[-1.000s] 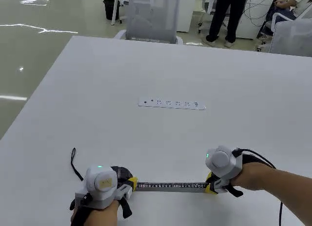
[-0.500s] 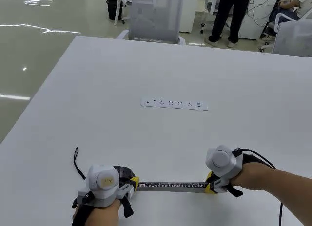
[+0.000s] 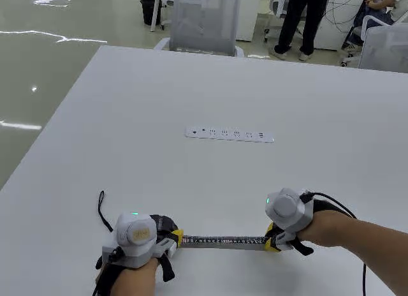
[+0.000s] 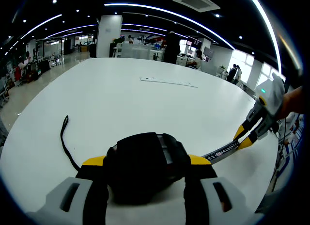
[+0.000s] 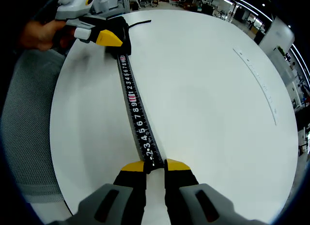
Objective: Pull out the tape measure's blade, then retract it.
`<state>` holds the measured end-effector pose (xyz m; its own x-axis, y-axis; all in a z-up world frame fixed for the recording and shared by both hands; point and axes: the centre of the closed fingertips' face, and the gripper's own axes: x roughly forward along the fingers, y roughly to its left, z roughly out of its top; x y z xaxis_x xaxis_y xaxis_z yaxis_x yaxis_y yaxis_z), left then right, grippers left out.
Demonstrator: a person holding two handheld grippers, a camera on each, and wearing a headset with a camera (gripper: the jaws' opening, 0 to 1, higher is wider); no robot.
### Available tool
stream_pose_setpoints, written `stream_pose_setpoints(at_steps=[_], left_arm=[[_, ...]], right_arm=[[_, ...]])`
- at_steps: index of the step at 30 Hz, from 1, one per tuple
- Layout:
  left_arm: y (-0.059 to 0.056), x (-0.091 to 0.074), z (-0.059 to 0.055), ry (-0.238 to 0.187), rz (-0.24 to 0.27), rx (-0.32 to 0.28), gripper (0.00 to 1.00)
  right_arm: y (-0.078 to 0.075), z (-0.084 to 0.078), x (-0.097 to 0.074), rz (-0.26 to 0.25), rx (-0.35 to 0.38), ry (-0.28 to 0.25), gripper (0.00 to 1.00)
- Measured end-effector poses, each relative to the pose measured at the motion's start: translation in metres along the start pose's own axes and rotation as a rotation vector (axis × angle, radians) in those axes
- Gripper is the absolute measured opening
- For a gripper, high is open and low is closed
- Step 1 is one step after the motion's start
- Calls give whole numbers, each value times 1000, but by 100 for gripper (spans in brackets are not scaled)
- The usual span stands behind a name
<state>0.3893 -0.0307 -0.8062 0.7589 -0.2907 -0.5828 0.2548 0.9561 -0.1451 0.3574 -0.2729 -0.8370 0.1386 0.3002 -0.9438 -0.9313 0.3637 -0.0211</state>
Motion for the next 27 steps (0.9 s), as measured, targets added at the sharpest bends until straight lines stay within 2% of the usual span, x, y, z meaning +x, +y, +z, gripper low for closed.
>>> stream_pose_setpoints(at_steps=[27], left_arm=[[0, -1, 0, 11, -18, 5, 59]], right_arm=[[5, 12, 4, 10, -1, -1, 12]])
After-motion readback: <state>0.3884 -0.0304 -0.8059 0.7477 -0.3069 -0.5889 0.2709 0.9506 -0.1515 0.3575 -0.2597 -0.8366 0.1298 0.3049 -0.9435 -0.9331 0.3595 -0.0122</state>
